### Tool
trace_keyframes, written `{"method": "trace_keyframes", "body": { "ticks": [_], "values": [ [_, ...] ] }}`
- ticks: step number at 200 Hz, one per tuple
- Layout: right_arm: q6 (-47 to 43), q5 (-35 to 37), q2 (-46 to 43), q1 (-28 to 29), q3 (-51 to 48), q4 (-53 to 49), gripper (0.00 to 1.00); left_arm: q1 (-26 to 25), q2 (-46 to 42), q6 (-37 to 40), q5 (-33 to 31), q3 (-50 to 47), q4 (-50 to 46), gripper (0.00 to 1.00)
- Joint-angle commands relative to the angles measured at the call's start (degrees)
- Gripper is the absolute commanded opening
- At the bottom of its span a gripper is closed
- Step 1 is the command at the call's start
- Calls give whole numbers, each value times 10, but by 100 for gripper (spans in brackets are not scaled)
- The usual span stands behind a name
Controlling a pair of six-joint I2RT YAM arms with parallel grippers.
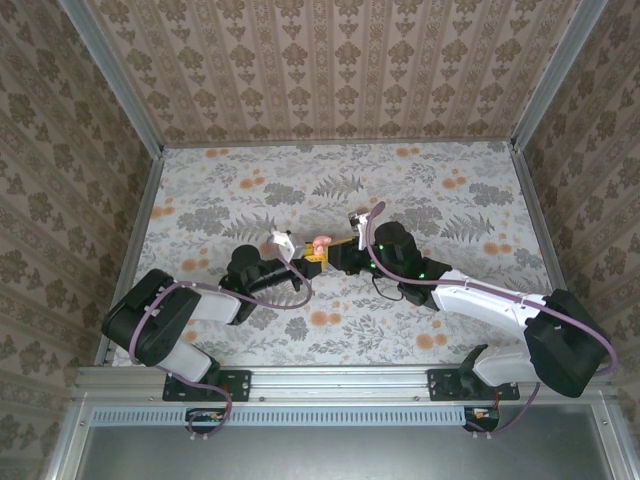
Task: Insert wireless bluetooth earbuds into charging case
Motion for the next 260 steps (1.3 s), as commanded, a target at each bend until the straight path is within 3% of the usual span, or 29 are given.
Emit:
{"method": "trace_keyframes", "body": {
  "ticks": [1, 16, 78, 124, 171, 199, 260],
  "values": [
    [-10, -12, -13, 2, -5, -13, 37, -1, -22, -6, 26, 8, 38, 13],
    [-13, -7, -22, 1, -5, -11, 43, -1, -24, -6, 28, 7, 38, 13],
    [-29, -12, -77, -11, -9, -14, 53, -1, -44, -7, 40, 2, 37, 14],
    [-35, -65, -117, -26, -22, 18, 57, -1, -56, -11, 58, 2, 37, 14],
    [-32, -135, -140, -46, -15, -24, 51, -1, -61, -12, 66, 4, 37, 14],
    [-34, -130, -146, -49, -22, -65, 46, -1, -59, -13, 69, 6, 37, 14],
    [-29, -145, -128, -50, -19, -52, 36, -1, -58, -17, 68, 5, 37, 14]
  ]
}}
